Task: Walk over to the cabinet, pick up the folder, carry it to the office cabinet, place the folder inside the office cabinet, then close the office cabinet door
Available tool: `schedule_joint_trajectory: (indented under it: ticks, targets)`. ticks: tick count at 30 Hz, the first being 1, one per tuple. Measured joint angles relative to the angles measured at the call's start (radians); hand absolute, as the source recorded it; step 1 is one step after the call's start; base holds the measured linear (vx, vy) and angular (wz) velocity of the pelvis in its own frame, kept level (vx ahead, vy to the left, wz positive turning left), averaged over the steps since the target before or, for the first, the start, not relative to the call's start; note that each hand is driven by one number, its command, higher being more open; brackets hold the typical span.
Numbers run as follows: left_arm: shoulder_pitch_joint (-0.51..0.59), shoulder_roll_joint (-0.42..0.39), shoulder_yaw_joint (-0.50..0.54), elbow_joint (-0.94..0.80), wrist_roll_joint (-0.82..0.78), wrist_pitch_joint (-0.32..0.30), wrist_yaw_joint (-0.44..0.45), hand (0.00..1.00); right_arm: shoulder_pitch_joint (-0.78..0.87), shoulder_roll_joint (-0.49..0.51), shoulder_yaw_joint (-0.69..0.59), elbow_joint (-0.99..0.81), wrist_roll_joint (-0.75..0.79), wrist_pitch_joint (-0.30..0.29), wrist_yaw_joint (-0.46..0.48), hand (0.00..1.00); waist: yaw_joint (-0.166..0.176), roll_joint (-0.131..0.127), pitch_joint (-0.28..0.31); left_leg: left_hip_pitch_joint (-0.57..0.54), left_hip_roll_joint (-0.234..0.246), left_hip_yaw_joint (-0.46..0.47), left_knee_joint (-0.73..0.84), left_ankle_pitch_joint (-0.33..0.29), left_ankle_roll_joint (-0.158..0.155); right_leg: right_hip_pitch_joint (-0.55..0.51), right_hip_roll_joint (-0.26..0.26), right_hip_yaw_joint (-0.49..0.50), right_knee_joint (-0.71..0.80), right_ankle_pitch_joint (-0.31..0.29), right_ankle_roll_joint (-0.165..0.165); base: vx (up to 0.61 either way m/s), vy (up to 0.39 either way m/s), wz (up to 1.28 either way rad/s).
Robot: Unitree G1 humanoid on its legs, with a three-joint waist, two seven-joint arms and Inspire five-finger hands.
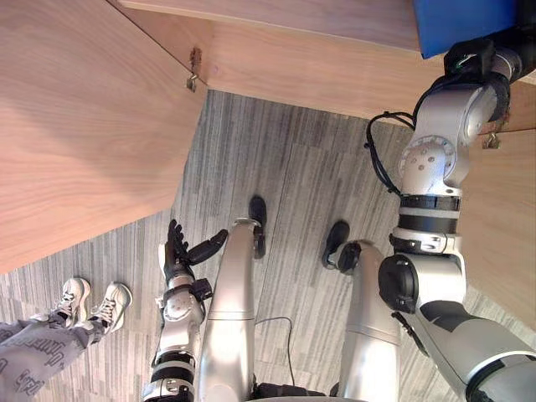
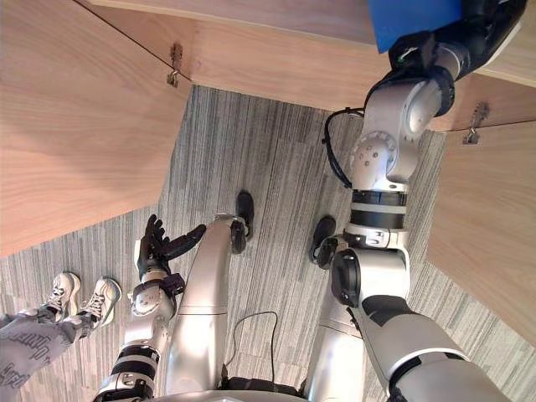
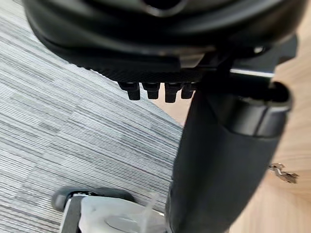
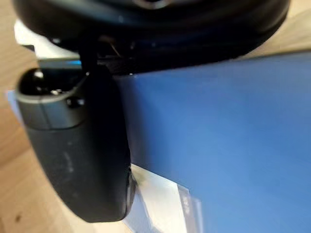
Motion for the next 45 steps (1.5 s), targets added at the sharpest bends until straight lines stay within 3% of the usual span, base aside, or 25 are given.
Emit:
schedule_joint_trajectory:
  ticks: [7,16,21,24,26,29,33,34,36,41,45]
  targets:
    - [-0.012,0.001,-0.002,0.035,-0.037,0.003,0.003,1.0,-0.065,-0.006,-0.003,0.063,0.201,-0.05,0.051,1.0,0.0,-0.002,-0.008,-0.004,-0.003,-0.015,-0.02,0.02,-0.011,-0.001,0.0,-0.02,0.0,-0.003,-0.008,-0.03,-0.039,0.07]
    - [-0.015,0.004,0.027,0.065,-0.037,0.011,0.001,1.0,-0.053,-0.005,0.079,0.082,0.195,-0.048,0.07,1.0,-0.018,-0.005,-0.013,0.017,0.011,-0.015,-0.015,0.021,-0.011,0.025,0.009,-0.024,-0.008,-0.002,-0.011,0.0,-0.002,-0.01]
    - [-0.014,0.018,0.044,0.097,-0.038,0.021,-0.003,1.0,-0.015,-0.005,0.128,0.082,0.114,-0.021,0.113,1.0,-0.023,-0.032,-0.032,0.049,0.022,-0.007,-0.026,0.02,-0.011,0.052,0.017,-0.023,-0.021,0.003,-0.019,-0.02,-0.018,-0.05]
    - [-0.01,0.038,0.044,0.118,-0.04,0.021,-0.005,1.0,0.022,-0.043,0.216,0.082,0.035,0.03,0.143,1.0,-0.038,-0.045,-0.047,0.061,0.03,-0.001,-0.034,0.021,-0.011,0.063,0.023,-0.023,-0.034,0.009,-0.022,-0.01,-0.011,-0.06]
    - [-0.004,0.05,0.044,0.126,-0.047,0.02,-0.007,1.0,0.042,-0.114,0.319,0.079,-0.06,0.077,0.202,1.0,-0.055,-0.046,-0.047,0.07,0.035,0.001,-0.042,0.021,-0.01,0.073,0.029,-0.023,-0.053,0.019,-0.021,0.0,0.001,-0.08]
    - [-0.004,0.059,0.044,0.151,-0.047,0.018,-0.016,1.0,0.088,-0.182,0.392,0.047,-0.135,0.102,0.264,1.0,-0.061,-0.047,-0.048,0.087,0.038,0.007,-0.056,0.022,-0.01,0.09,0.032,-0.021,-0.071,0.024,-0.017,0.01,0.004,-0.05]
    - [0.012,0.081,0.044,0.188,-0.046,0.013,-0.048,1.0,0.188,-0.336,0.542,0.014,-0.293,0.127,0.366,1.0,-0.072,-0.068,-0.062,0.109,0.046,0.02,-0.08,0.022,-0.009,0.11,0.037,-0.017,-0.105,0.033,-0.014,0.01,-0.004,-0.06]
    - [0.014,0.085,0.044,0.195,-0.046,0.01,-0.049,1.0,0.211,-0.379,0.58,-0.001,-0.351,0.133,0.391,0.0,-0.073,-0.072,-0.066,0.109,0.048,0.022,-0.086,0.022,-0.009,0.11,0.04,-0.017,-0.114,0.038,-0.014,0.01,0.0,-0.1]
    - [0.024,0.096,0.045,0.218,-0.034,0.009,-0.056,1.0,0.237,-0.44,0.649,-0.008,-0.504,0.148,0.449,0.0,-0.083,-0.079,-0.07,0.115,0.051,0.023,-0.094,0.023,-0.008,0.121,0.043,-0.021,-0.13,0.043,-0.012,0.02,0.004,-0.05]
    - [0.0,0.111,0.044,0.271,-0.026,0.026,-0.077,1.0,0.249,-0.463,0.75,0.009,-0.793,0.188,0.544,0.0,-0.085,-0.087,-0.075,0.148,0.056,0.046,-0.118,0.023,-0.007,0.147,0.041,-0.014,-0.156,0.051,-0.011,0.0,0.0,0.0]
    - [-0.006,0.113,0.042,0.272,-0.031,0.026,-0.088,1.0,0.249,-0.463,0.791,0.025,-0.821,0.192,0.584,0.0,-0.081,-0.087,-0.075,0.155,0.055,0.051,-0.13,0.025,-0.003,0.157,0.038,-0.018,-0.169,0.056,-0.01,0.0,-0.003,0.01]
